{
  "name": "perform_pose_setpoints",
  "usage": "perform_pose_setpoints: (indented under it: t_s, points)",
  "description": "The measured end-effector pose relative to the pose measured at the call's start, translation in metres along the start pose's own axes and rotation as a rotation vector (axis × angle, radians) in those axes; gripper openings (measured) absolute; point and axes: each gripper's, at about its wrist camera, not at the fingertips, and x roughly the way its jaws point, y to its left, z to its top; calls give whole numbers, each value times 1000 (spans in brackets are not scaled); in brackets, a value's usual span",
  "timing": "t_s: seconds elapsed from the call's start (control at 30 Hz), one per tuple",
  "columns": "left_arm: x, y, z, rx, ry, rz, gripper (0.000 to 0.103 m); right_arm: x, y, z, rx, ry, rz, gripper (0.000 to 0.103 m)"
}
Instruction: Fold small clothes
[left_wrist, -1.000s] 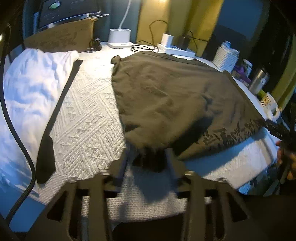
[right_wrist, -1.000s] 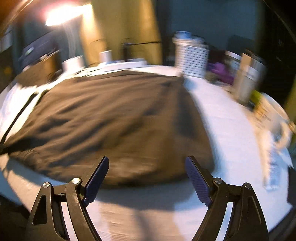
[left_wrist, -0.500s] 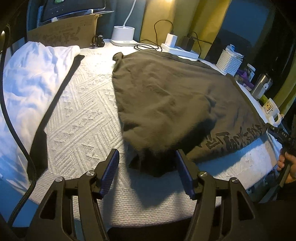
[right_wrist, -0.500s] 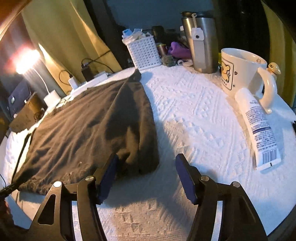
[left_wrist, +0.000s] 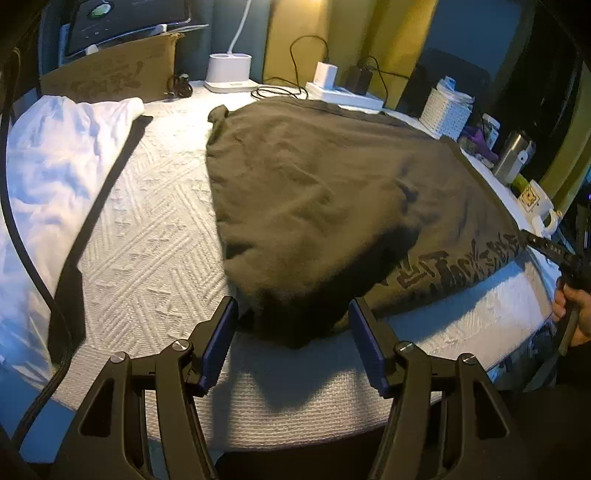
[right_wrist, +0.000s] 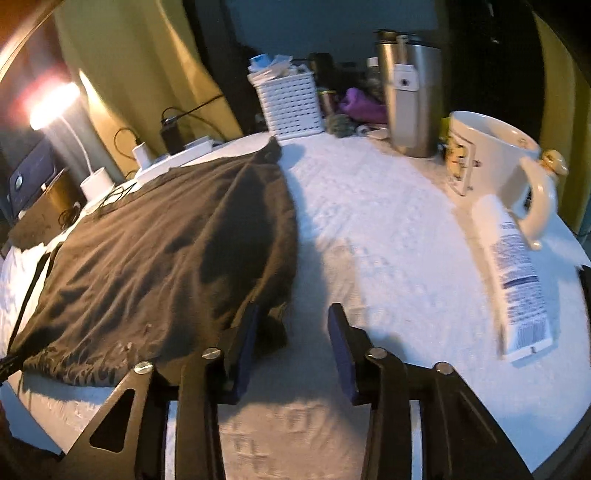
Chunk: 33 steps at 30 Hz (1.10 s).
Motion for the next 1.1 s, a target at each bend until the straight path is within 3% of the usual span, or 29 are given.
perform_pose_setpoints:
  t_s: [0.3,0.37,0.53,0.73,0.83,0.9,1.0,1.03,1.1]
  points:
    - [3,-6,-4,20,2,-3,62,5,14,-3,5,32,68,32]
    - [3,-7,-4,26,0,3,62,3,16,-3,2,32,97,13]
    - [4,-8,-5,34,-4,15,57,-8,10,5,-29,0,26,7]
    - [6,-14,-6,85,-14,70,54,-15,-13,13,-29,-17,-74,6]
    - [8,-15,-6,104,-17,88,54,-10,-26,8,-40,-11,-163,6]
    - [8,-14,-5,101,-13,88,54,-9,-36,5,-16,-6,-157,6]
    - [8,-11,-3,82,-5,95,44,-9,-38,3,-18,-12,-152,6]
    - [7,-11,-3,79,-4,96,32,-10,-37,3,-22,-11,-158,6]
    - [6,-11,-2,74,9,65,18,-16,-32,4,-34,-22,-168,6]
